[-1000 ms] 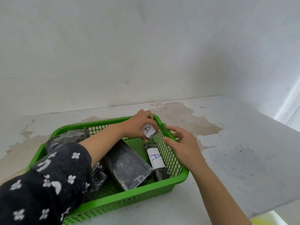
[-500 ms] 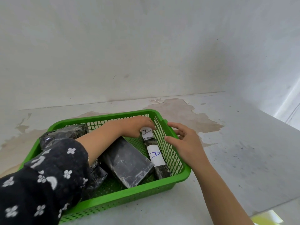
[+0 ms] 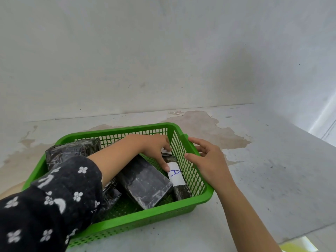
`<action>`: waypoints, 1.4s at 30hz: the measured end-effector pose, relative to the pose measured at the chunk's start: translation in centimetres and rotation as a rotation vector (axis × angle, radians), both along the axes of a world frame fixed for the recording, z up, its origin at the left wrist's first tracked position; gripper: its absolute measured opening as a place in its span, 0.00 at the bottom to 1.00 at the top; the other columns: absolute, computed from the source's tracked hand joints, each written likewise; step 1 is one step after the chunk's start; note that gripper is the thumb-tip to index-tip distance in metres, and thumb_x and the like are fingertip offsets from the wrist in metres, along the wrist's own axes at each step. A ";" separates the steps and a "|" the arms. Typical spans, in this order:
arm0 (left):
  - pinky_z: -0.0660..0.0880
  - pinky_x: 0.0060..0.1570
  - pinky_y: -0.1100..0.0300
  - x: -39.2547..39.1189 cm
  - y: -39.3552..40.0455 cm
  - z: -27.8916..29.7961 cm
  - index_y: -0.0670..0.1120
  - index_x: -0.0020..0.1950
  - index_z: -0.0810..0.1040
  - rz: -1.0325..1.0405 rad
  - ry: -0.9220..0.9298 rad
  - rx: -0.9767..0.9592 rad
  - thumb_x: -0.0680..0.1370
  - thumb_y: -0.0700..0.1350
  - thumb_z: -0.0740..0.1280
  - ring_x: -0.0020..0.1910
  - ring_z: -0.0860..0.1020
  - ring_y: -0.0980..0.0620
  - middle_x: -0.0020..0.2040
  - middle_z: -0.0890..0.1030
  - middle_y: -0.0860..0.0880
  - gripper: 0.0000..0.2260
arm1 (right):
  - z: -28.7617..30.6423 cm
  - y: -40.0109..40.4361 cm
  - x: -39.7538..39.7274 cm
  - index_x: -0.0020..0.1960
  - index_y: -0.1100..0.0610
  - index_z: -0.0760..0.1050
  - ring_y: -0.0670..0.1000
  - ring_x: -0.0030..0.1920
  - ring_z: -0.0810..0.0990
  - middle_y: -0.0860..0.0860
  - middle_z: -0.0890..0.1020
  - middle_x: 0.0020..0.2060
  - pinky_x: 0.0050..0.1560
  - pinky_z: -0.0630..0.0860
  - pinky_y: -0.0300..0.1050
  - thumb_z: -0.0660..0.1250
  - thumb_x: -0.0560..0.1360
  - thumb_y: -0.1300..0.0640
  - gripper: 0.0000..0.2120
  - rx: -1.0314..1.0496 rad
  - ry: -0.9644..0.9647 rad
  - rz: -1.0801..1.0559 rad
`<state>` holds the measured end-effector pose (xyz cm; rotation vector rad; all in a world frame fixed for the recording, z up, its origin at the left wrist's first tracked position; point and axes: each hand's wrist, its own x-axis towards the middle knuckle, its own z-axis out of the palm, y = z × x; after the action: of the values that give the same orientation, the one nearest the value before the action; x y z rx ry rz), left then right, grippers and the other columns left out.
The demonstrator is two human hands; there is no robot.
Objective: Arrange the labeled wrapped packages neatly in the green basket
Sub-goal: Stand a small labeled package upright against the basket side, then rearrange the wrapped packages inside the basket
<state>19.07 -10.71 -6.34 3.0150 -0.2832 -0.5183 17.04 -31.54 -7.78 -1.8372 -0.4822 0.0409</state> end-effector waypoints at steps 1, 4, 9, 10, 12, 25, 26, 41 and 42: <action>0.59 0.68 0.53 -0.1 0.0 0.0 0.48 0.71 0.68 -0.006 0.019 0.017 0.66 0.66 0.70 0.69 0.60 0.46 0.70 0.63 0.46 0.38 | 0.0 0.0 0.0 0.60 0.46 0.77 0.37 0.37 0.80 0.42 0.81 0.42 0.32 0.72 0.25 0.72 0.68 0.61 0.22 0.001 -0.001 -0.001; 0.57 0.70 0.46 -0.1 0.2 0.1 0.54 0.72 0.66 0.016 0.048 0.102 0.66 0.68 0.67 0.70 0.55 0.44 0.71 0.58 0.46 0.38 | 0.0 0.0 0.0 0.60 0.47 0.77 0.34 0.36 0.79 0.40 0.80 0.41 0.30 0.71 0.25 0.72 0.68 0.61 0.22 0.004 0.004 -0.001; 0.63 0.61 0.56 0.6 0.8 0.0 0.51 0.72 0.67 0.051 0.016 0.025 0.76 0.48 0.67 0.65 0.68 0.44 0.69 0.67 0.44 0.24 | 0.1 0.0 0.0 0.61 0.47 0.77 0.36 0.34 0.80 0.41 0.80 0.41 0.30 0.72 0.26 0.72 0.69 0.62 0.22 0.008 0.009 0.000; 0.63 0.57 0.59 0.6 0.9 -0.2 0.49 0.71 0.69 0.042 -0.017 -0.007 0.76 0.44 0.67 0.61 0.71 0.46 0.67 0.70 0.43 0.23 | 0.1 0.0 -0.1 0.61 0.47 0.77 0.35 0.34 0.79 0.41 0.80 0.41 0.30 0.72 0.25 0.72 0.69 0.62 0.22 0.009 0.004 0.002; 0.64 0.51 0.62 0.7 1.1 -0.6 0.46 0.68 0.73 0.028 -0.096 -0.040 0.75 0.40 0.68 0.49 0.73 0.50 0.63 0.74 0.42 0.21 | 0.0 0.0 -0.1 0.60 0.48 0.77 0.33 0.34 0.78 0.42 0.81 0.41 0.30 0.70 0.24 0.72 0.69 0.62 0.22 0.005 -0.004 0.003; 0.68 0.56 0.59 -1.3 0.4 3.3 0.50 0.72 0.67 0.055 -0.027 -0.087 0.74 0.48 0.70 0.56 0.75 0.52 0.67 0.75 0.49 0.28 | 0.6 0.1 -0.3 0.59 0.48 0.78 0.45 0.39 0.81 0.45 0.81 0.42 0.35 0.77 0.33 0.72 0.69 0.60 0.20 -0.048 -0.042 -0.039; 0.67 0.59 0.59 -2.3 0.1 4.6 0.51 0.73 0.65 0.045 -0.045 -0.081 0.75 0.52 0.68 0.59 0.75 0.52 0.69 0.73 0.49 0.27 | 0.7 0.1 -0.2 0.59 0.48 0.78 0.43 0.37 0.80 0.45 0.81 0.41 0.33 0.74 0.29 0.73 0.69 0.60 0.20 -0.084 -0.079 -0.052; 0.67 0.51 0.68 -27.4 5.6 3.7 0.68 0.54 0.76 0.466 -0.984 -0.517 0.70 0.58 0.66 0.56 0.72 0.73 0.54 0.78 0.69 0.12 | 5.6 6.1 -7.7 0.60 0.46 0.75 0.38 0.45 0.74 0.41 0.77 0.49 0.46 0.70 0.34 0.69 0.72 0.50 0.17 -0.460 -0.546 0.604; 0.67 0.52 0.69 -27.5 6.1 2.7 0.68 0.52 0.76 0.529 -1.041 -0.549 0.71 0.57 0.66 0.57 0.72 0.71 0.55 0.77 0.68 0.11 | 5.5 7.0 -8.1 0.61 0.46 0.75 0.39 0.47 0.74 0.42 0.78 0.51 0.49 0.70 0.34 0.70 0.72 0.51 0.17 -0.525 -0.575 0.694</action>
<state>-8.41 -4.57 -3.64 2.3631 0.2909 1.0026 8.90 -24.51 -2.26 -2.0863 -1.6246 0.1193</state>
